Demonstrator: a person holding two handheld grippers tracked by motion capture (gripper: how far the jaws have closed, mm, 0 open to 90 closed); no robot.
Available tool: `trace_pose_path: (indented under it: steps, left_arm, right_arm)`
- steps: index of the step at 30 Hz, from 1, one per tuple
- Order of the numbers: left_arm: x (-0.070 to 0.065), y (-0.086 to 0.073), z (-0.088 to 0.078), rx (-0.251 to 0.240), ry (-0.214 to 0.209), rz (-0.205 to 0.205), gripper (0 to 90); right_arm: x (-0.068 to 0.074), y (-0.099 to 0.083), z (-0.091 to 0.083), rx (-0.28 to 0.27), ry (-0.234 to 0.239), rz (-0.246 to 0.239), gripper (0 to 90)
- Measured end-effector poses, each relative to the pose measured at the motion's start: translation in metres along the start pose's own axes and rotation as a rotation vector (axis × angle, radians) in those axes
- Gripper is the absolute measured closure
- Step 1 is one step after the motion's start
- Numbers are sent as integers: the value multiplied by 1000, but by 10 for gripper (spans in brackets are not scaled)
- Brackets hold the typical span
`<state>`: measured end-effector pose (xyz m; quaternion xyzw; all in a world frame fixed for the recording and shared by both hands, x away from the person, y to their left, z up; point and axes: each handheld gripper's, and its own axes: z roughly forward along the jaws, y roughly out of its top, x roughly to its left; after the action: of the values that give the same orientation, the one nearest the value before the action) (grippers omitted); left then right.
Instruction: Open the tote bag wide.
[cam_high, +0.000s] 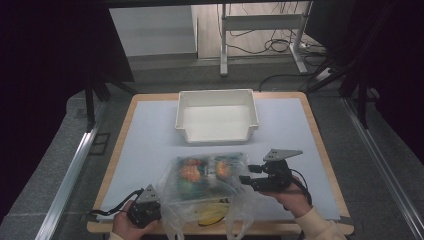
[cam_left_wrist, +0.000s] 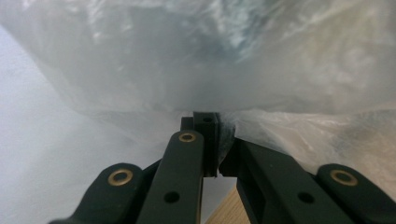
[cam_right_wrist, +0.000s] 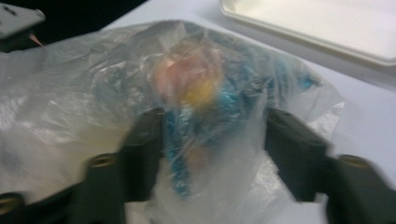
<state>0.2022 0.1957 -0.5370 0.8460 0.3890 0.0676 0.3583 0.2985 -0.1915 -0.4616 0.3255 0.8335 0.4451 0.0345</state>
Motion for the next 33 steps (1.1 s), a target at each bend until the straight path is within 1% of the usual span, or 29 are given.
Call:
trace_pose_path:
  steps: [1, 3, 4, 6, 8, 11, 13, 17, 19, 25, 33]
  left_arm:
    - [0, 0, 0, 0, 0, 0, 890]
    - [0, 0, 0, 0, 2, 2, 890]
    - [0, 0, 0, -1, 2, 2, 890]
    - [0, 0, 0, -2, 3, 3, 891]
    - [0, 0, -1, -5, 5, 3, 891]
    - [0, 0, -1, -6, 7, 3, 891]
    - [0, 0, -1, -6, 7, 3, 891]
    - [0, 0, -1, -4, 7, 2, 891]
    - [0, 0, -1, -3, 7, 2, 891]
    - [0, 0, 0, 0, 7, 1, 890]
    - [0, 0, 1, 3, 4, -2, 889]
  right_arm:
    - [0, 1, 2, 7, 4, 4, 554]
    - [-1, 2, 3, 10, -15, 3, 711]
    - [-2, 2, 3, 4, -24, 1, 762]
    - [-3, 4, 3, -18, -56, -6, 835]
    - [-5, 5, 3, -38, -89, -3, 868]
    - [-9, 8, 4, -63, -136, 12, 878]
    - [-13, 10, 5, -67, -161, 16, 881]
    - [-18, 12, 13, -59, -193, 18, 881]
    - [-21, 13, 17, -50, -207, 27, 881]
    - [-37, 8, 30, -19, -216, 80, 880]
    - [-44, -3, 49, 35, -214, 114, 879]
